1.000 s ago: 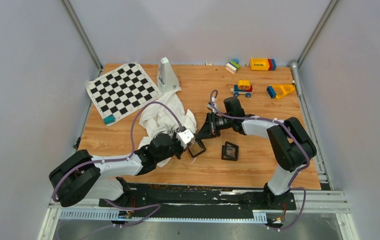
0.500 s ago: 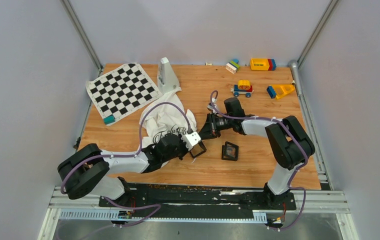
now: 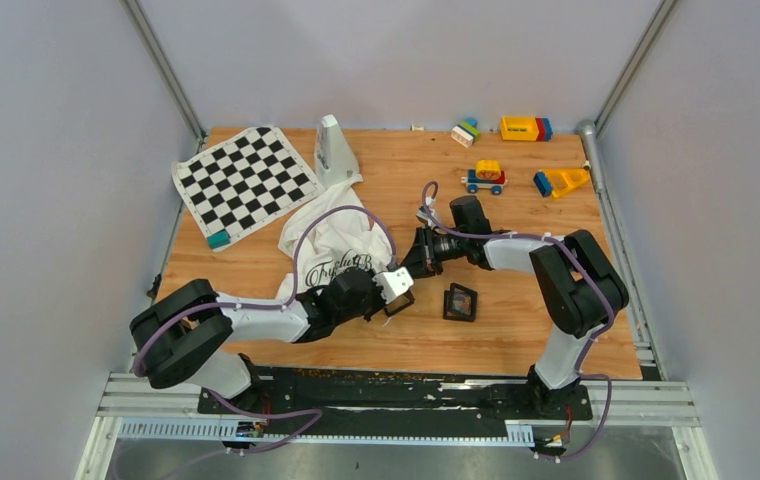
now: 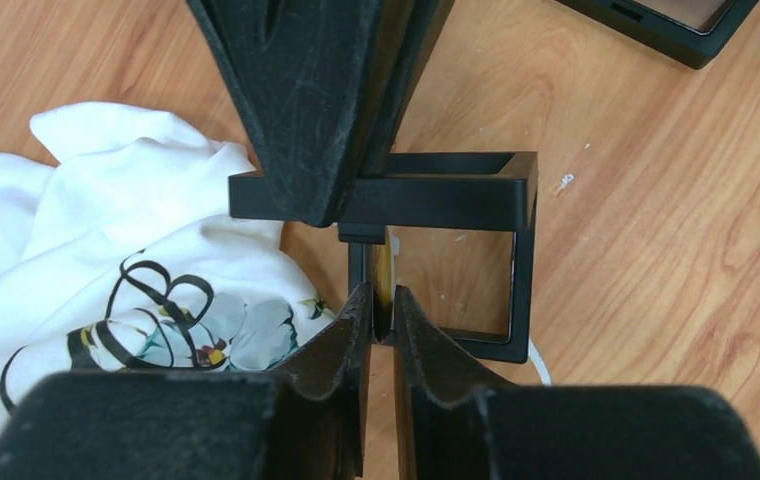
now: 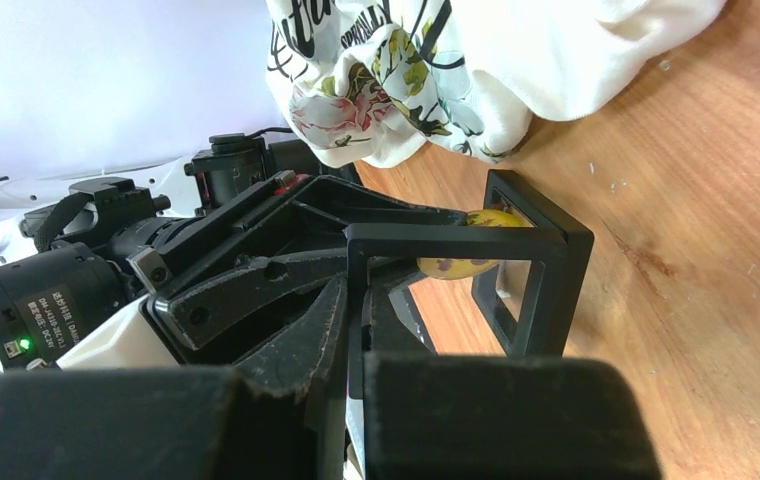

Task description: Remove the brooch from the garment

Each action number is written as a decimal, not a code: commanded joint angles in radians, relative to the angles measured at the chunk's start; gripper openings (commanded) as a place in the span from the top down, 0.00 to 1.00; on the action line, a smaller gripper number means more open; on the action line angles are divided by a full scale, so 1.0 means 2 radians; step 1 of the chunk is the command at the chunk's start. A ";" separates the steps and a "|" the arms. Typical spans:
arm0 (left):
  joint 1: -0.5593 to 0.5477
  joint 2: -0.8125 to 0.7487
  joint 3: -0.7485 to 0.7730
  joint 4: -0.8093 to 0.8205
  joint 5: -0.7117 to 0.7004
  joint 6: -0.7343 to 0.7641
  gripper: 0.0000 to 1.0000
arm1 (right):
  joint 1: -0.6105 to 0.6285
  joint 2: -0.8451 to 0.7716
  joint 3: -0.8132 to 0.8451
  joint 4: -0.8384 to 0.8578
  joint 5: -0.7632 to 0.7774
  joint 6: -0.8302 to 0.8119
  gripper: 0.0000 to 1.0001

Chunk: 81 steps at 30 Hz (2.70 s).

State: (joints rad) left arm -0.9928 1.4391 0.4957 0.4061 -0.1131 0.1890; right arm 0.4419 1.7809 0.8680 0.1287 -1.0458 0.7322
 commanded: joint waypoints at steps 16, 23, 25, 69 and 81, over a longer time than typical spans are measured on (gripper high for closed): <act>-0.011 0.005 0.025 -0.012 0.069 -0.024 0.54 | -0.024 0.007 -0.004 0.002 0.008 -0.012 1.00; -0.010 -0.029 0.013 -0.009 0.071 -0.044 0.49 | -0.040 -0.004 0.000 -0.029 0.022 -0.030 1.00; -0.010 -0.043 0.020 -0.036 0.050 -0.058 0.50 | -0.046 -0.012 0.004 -0.049 0.038 -0.042 1.00; 0.100 -0.208 0.001 -0.149 0.023 -0.178 0.50 | -0.081 -0.090 0.147 -0.321 0.409 -0.142 0.49; 0.172 -0.313 0.036 -0.251 0.003 -0.220 0.54 | -0.084 -0.286 0.009 -0.206 0.578 -0.122 0.44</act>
State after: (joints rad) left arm -0.6937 0.9024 0.4995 0.0029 -0.0574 -0.1909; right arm 0.2836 1.2877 0.9730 -0.4061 -0.0792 0.4629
